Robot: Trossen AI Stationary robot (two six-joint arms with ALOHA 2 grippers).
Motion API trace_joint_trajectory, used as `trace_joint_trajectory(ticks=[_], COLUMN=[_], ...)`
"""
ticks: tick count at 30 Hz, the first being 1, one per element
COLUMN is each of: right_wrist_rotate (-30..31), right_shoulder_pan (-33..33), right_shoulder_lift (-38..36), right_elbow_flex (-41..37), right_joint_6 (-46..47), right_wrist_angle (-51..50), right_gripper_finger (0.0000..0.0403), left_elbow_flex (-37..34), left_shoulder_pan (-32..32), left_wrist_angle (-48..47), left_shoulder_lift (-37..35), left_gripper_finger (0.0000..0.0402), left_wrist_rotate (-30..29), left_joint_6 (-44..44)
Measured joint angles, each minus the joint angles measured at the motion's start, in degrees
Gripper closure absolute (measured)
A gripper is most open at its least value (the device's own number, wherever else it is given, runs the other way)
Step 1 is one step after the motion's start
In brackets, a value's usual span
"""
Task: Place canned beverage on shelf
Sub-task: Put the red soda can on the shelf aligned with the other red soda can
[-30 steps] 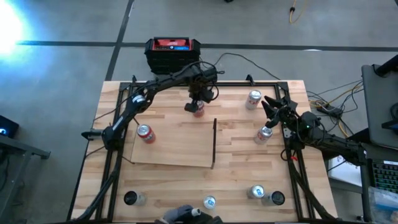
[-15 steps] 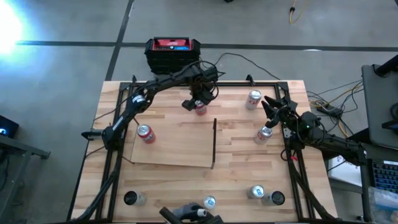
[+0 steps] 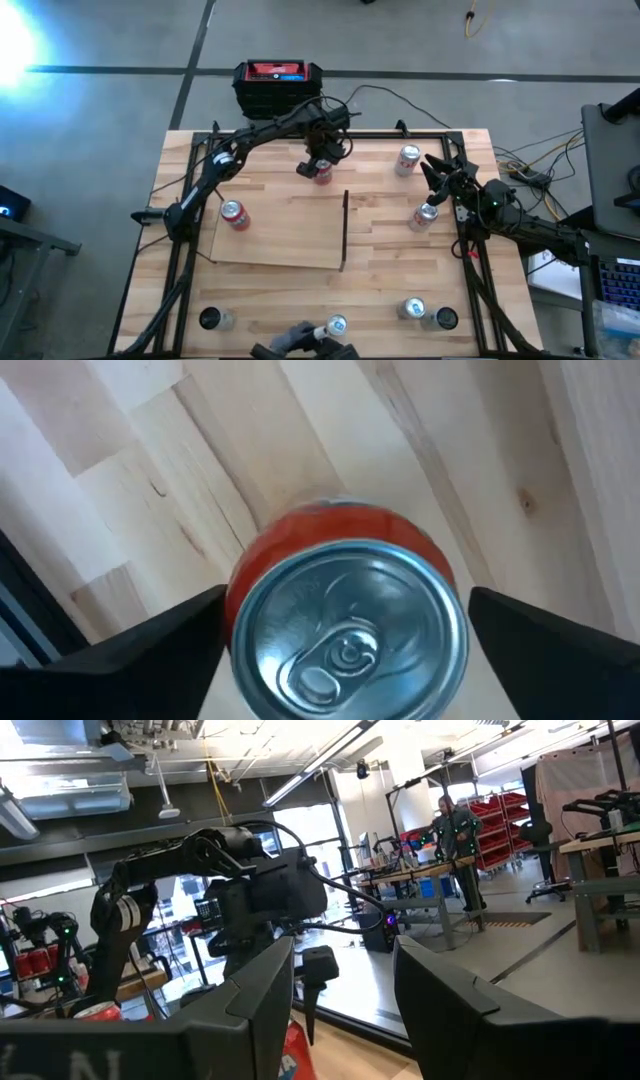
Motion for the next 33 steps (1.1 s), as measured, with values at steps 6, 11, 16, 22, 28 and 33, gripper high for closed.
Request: trace_joint_trajectory(ticks=[6,11,16,22,28,33], right_wrist_rotate=[0.00,0.01,0.02,0.01,0.02,0.00], right_shoulder_pan=[0.00,0.00,0.00,0.00,0.00,0.00], right_shoulder_lift=[-0.01,0.00,0.00,0.00,0.00,-0.01], right_elbow_flex=[0.00,0.01,-0.01,0.02,-0.01,0.00], right_joint_6=[-0.01,0.00,0.00,0.00,0.00,0.00], right_wrist_angle=[0.00,-0.01,0.00,-0.02,-0.02,-0.02], right_gripper_finger=[0.0245,0.0245,0.0245,0.0245,0.0245,0.0245], left_elbow_flex=[1.66,1.53,1.66,1.64,1.64,1.61], left_shoulder_pan=[0.08,1.05,1.28,1.23,1.33,1.48], left_wrist_angle=[0.95,2.62,2.70,4.19,6.43,6.60], left_shoulder_lift=[0.01,-1.03,-1.77,-1.88,-1.88,-1.88], left_gripper_finger=[0.0010,0.0006,0.0006,0.0003,0.0003,0.0003], left_wrist_rotate=[-2.06,-3.25,-2.36,0.67,1.27,1.25], left_joint_6=[-9.30,-19.01,-26.11,-32.46,-39.54,-42.38])
